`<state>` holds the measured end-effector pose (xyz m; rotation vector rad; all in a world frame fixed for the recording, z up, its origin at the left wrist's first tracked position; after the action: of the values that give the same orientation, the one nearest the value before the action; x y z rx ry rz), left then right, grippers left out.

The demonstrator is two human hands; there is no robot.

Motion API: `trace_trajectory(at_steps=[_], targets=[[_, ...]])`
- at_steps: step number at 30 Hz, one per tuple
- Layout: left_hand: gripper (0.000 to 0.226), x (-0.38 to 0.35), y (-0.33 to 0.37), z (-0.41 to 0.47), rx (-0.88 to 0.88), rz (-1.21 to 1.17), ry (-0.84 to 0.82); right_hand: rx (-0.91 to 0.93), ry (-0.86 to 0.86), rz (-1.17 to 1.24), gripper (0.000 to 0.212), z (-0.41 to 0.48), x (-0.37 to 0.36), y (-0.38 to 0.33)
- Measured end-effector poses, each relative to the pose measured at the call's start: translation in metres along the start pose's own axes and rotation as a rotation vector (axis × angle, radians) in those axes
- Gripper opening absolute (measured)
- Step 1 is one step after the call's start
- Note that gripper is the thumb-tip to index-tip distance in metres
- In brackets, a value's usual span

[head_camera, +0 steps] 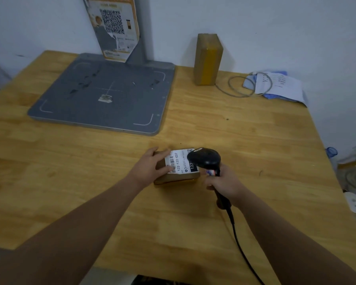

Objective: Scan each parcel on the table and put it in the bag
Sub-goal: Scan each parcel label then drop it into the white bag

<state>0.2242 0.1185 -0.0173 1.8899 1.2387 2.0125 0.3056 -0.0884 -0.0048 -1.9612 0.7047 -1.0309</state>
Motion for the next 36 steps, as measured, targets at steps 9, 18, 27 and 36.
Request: trace_trajectory(at_steps=[9, 18, 27, 36], targets=[[0.086, -0.003, 0.009, 0.009, -0.090, 0.104, -0.337, 0.132, -0.129, -0.333, 0.013, -0.005, 0.017, -0.045], [0.093, -0.005, 0.009, 0.005, -0.053, 0.182, -0.377, 0.268, -0.093, -0.664, 0.034, -0.015, 0.022, -0.061], [0.092, -0.005, 0.016, -0.001, -0.055, 0.202, -0.357, 0.332, -0.099, -0.841, 0.023, -0.021, 0.022, -0.076], [0.092, -0.005, 0.015, -0.002, -0.054, 0.188, -0.357, 0.344, -0.103, -0.864, 0.017, -0.023, 0.023, -0.078]])
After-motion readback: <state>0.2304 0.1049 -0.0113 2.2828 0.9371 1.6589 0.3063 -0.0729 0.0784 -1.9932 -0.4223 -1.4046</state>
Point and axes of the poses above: each hand's wrist, its own z-axis towards the middle knuckle, its own x-axis out of the back of the hand, y = z × x, the point moved 6 cm from there along z, towards the middle knuckle, and after that the axes turned 12 degrees about y, right-handed, at the moved point
